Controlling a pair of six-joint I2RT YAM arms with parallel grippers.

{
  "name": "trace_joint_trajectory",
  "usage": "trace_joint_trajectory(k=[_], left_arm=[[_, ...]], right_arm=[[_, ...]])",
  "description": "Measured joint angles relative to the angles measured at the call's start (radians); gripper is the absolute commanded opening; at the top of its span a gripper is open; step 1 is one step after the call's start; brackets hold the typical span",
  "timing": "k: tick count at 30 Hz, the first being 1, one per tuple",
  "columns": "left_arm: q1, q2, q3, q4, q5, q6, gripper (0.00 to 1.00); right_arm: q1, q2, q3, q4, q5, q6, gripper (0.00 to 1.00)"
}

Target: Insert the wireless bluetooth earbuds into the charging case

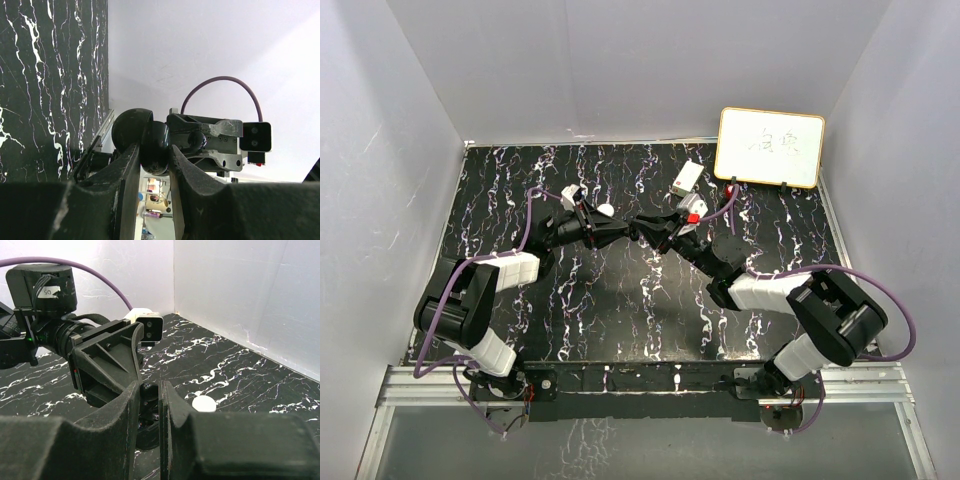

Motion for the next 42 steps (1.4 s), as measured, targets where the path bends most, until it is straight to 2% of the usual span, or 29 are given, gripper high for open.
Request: trace_joint_trajectory(k=[42], left_arm=[[-0.004,-0.034,0.005,-0.056,-0.001,0.018,0.0]], right_arm=[[0.006,0.019,-0.015,0.015,0.009,-0.057,0.0]])
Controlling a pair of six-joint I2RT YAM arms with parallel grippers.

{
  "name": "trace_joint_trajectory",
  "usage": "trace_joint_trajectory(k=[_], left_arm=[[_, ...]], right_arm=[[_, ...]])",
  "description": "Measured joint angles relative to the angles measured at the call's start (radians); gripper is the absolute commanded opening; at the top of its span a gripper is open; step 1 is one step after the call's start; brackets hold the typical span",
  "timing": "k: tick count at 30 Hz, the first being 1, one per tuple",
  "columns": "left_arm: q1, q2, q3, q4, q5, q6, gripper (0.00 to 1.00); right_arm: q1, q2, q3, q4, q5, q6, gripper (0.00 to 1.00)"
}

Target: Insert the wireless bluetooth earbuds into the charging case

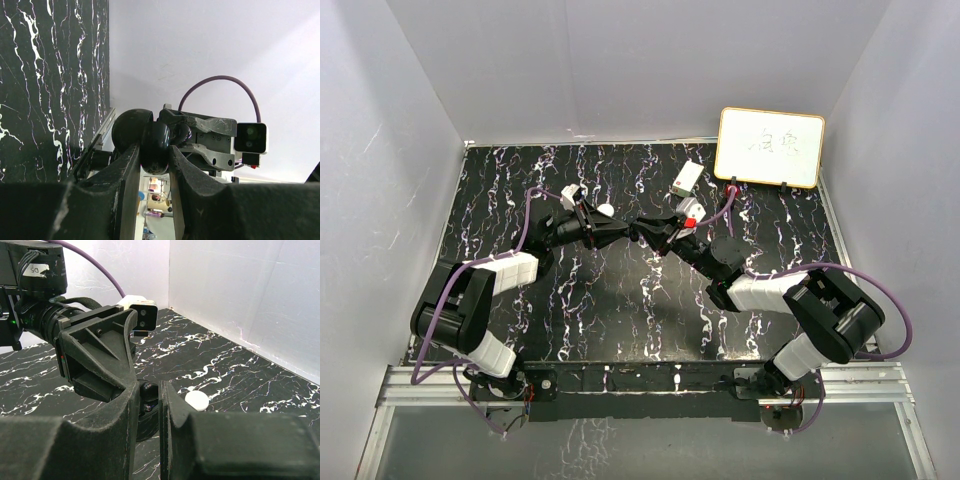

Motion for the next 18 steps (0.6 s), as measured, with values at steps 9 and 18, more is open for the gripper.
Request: trace_joint_trajectory(k=[9,18], left_arm=[[0.0,-0.002,0.002,-0.006,0.0,0.003,0.0],[0.0,-0.011,0.005,-0.018,-0.002,0.008,0.0]], right_arm=[[0.0,0.001,0.0,0.0,0.0,-0.007,0.0],[0.0,0.016,0.0,0.008,0.0,-0.014,0.0]])
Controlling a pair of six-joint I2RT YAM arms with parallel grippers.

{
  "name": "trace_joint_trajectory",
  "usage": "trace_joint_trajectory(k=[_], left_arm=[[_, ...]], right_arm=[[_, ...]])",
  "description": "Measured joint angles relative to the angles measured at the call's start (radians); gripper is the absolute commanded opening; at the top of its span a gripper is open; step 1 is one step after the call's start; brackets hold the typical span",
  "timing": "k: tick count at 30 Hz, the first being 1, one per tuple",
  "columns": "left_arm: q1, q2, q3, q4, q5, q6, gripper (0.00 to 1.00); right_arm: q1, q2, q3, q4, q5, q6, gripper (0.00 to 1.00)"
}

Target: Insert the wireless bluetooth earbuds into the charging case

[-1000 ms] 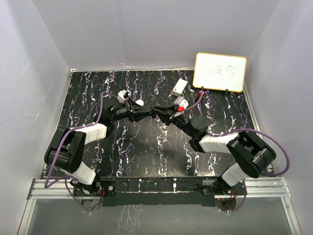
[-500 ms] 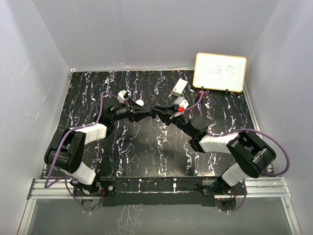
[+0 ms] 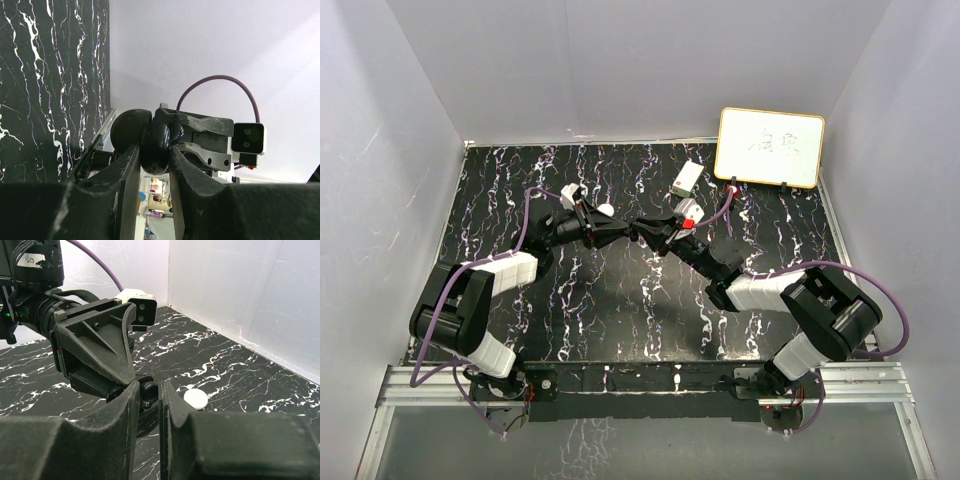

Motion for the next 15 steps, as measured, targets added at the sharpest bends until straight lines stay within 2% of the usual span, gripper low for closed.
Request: trace_joint_trajectory(k=[15], left_arm=[[0.0,-0.003,0.001,-0.006,0.0,0.0,0.0]], right_arm=[[0.003,0.0,-0.002,0.003,0.003,-0.011,0.0]])
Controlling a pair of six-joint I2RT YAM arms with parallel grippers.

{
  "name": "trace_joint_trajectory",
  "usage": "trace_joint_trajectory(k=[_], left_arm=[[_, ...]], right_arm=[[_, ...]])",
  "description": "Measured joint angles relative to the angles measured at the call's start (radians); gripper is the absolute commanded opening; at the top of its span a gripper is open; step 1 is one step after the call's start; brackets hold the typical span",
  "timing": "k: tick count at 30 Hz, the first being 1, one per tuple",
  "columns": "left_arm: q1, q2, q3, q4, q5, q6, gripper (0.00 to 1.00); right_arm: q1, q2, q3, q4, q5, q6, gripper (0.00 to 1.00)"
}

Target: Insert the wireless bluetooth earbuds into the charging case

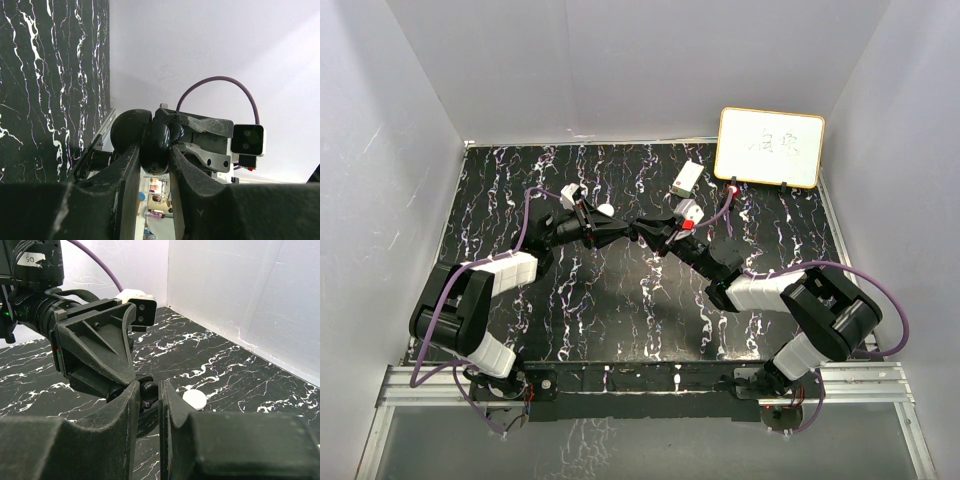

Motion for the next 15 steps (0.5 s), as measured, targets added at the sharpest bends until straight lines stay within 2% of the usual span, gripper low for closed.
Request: trace_joint_trajectory(k=[15], left_arm=[[0.0,0.0,0.0,0.019,-0.015,-0.04,0.0]], right_arm=[[0.0,-0.002,-0.018,0.023,0.011,-0.024,0.0]])
